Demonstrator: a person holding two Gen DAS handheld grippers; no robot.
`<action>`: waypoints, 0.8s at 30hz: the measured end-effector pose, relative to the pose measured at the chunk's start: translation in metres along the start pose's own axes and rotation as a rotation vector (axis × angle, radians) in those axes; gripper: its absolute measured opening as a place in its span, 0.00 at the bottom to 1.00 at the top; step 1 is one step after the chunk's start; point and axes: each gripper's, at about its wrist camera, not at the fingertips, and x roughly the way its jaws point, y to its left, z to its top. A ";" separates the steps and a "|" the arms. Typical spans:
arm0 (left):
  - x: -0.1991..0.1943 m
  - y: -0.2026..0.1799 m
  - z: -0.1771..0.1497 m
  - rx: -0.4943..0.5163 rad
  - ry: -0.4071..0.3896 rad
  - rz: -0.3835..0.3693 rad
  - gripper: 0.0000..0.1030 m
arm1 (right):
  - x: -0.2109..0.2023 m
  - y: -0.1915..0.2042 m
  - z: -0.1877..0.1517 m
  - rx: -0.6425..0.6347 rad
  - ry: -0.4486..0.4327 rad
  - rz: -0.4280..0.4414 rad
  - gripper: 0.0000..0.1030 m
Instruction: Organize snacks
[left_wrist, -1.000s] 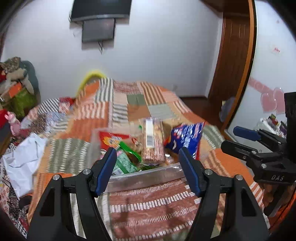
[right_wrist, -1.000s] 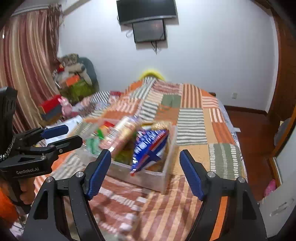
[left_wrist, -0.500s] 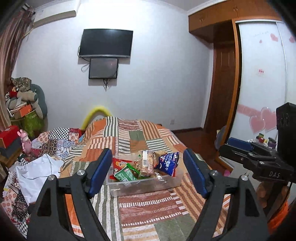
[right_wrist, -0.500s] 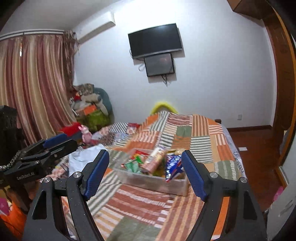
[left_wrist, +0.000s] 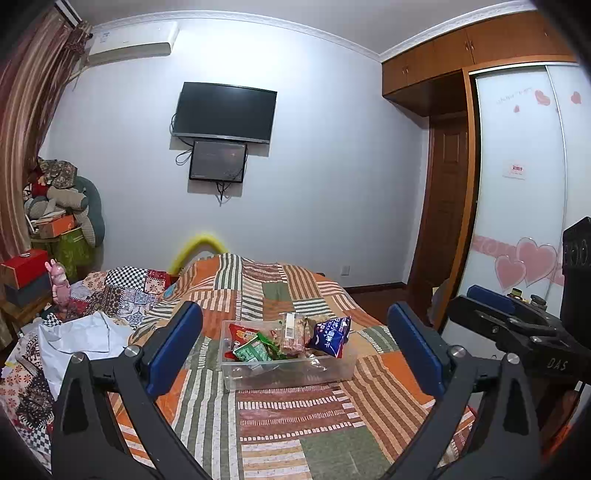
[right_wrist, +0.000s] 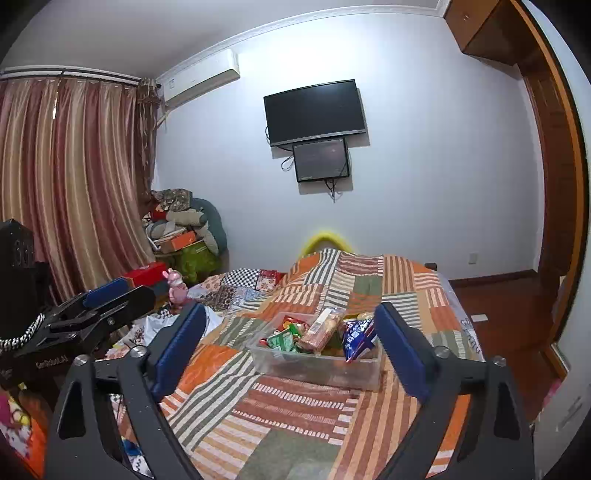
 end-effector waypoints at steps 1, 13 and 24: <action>0.000 0.000 -0.001 0.002 -0.002 0.001 0.99 | 0.000 0.000 0.001 -0.002 -0.003 -0.005 0.91; -0.001 -0.003 -0.012 0.021 0.003 0.015 0.99 | -0.007 0.005 -0.003 -0.018 -0.008 -0.011 0.96; 0.000 -0.003 -0.011 0.027 -0.001 0.036 0.99 | -0.008 0.005 -0.003 -0.018 0.001 -0.005 0.96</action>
